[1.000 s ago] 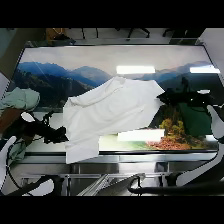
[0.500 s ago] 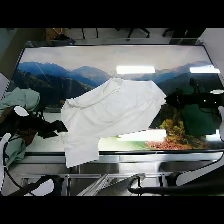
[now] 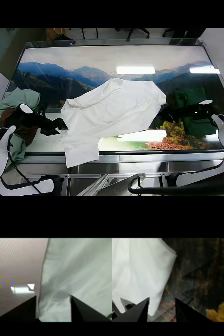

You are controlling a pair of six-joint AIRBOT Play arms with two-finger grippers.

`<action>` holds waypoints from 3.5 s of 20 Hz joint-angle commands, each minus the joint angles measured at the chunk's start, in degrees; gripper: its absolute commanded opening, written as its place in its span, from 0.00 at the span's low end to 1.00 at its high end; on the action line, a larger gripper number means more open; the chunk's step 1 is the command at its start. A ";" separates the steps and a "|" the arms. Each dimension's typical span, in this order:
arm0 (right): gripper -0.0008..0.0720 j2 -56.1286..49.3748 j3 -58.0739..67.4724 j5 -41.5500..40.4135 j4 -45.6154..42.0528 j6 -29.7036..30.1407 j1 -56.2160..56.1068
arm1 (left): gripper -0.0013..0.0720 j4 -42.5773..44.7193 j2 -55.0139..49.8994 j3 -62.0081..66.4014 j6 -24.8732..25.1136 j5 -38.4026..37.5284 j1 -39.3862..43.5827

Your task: Fold the shirts.

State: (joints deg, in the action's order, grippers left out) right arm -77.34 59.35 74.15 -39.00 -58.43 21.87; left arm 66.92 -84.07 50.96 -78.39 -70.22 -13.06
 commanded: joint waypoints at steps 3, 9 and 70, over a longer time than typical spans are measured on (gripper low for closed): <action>0.47 -0.11 -1.22 -4.42 0.68 0.13 -8.26 | 0.04 0.39 -2.12 0.13 2.56 -0.28 3.80; 0.03 3.23 1.70 3.30 11.50 6.69 -8.94 | 0.04 -11.04 5.77 2.16 5.53 -1.70 4.55; 0.03 -26.53 46.69 -0.31 -0.87 1.40 -6.36 | 0.04 8.48 -37.18 63.60 -0.74 -14.19 10.91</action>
State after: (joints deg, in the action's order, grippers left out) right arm -103.85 105.97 73.89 -39.31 -56.99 15.66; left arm 75.46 -120.53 114.30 -78.70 -83.83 -2.63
